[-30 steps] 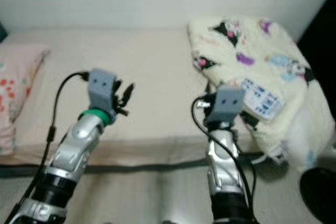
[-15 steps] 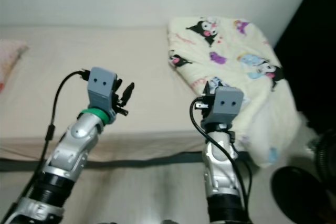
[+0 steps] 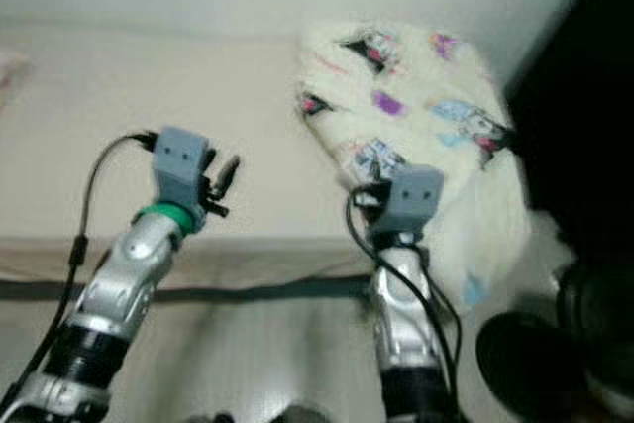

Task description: Clean up the room

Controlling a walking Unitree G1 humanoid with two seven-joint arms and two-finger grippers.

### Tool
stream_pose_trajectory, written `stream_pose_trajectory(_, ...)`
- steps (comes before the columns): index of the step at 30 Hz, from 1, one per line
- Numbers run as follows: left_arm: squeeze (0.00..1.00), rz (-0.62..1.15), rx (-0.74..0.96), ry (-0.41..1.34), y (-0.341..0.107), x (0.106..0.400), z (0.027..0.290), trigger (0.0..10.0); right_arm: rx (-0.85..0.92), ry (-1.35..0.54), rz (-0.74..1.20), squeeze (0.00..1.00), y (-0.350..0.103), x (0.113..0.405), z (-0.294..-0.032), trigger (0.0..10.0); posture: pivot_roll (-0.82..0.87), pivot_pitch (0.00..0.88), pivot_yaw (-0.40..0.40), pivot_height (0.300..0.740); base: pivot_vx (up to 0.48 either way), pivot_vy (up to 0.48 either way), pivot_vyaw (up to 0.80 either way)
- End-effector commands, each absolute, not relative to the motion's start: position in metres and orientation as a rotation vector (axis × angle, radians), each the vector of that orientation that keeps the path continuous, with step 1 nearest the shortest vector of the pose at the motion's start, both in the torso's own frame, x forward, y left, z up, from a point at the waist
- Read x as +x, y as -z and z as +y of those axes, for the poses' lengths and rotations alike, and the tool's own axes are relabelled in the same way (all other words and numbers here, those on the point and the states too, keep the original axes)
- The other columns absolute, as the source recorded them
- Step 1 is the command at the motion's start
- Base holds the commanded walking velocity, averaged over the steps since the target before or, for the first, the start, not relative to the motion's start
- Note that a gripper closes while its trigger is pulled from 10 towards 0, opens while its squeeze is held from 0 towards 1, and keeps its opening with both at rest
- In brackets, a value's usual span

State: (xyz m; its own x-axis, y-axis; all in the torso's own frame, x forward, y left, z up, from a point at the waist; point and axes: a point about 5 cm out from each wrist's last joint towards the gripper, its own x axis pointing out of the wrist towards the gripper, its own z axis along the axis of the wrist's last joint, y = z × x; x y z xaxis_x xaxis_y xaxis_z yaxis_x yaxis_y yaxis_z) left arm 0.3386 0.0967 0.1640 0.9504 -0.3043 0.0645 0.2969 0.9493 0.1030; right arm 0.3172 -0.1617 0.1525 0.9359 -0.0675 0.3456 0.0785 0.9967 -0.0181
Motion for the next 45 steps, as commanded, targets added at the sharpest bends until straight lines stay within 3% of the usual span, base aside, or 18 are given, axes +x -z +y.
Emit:
stream_pose_trajectory(1,0.0,-0.071,0.1,0.314,-0.162,0.3373,0.0934,10.0,-0.035,0.089,-0.327,0.0,-0.1465,0.3151,-0.1658,10.0,-0.07,0.021,0.058,0.737,0.0,-0.48,0.0)
stream_pose_trajectory(6,0.0,-0.067,0.099,0.315,-0.1617,0.3375,0.0934,10.0,-0.034,0.09,-0.326,0.0,-0.1461,0.3149,-0.1657,10.0,-0.07,0.02,0.058,0.737,0.0,-0.358,0.0)
stream_pose_trajectory(24,0.0,-0.06,0.103,0.302,-0.1622,0.3407,0.0938,10.0,-0.032,0.082,-0.33,0.0,-0.1469,0.315,-0.1627,10.0,-0.08,0.018,0.063,0.737,0.0,0.0,0.0)
stream_pose_trajectory(45,0.0,-0.069,0.093,0.295,-0.1638,0.3421,0.0935,10.0,-0.041,0.051,-0.321,0.0,-0.1445,0.3145,-0.1589,10.0,-0.08,0.016,0.06,0.737,0.328,0.0,0.0)
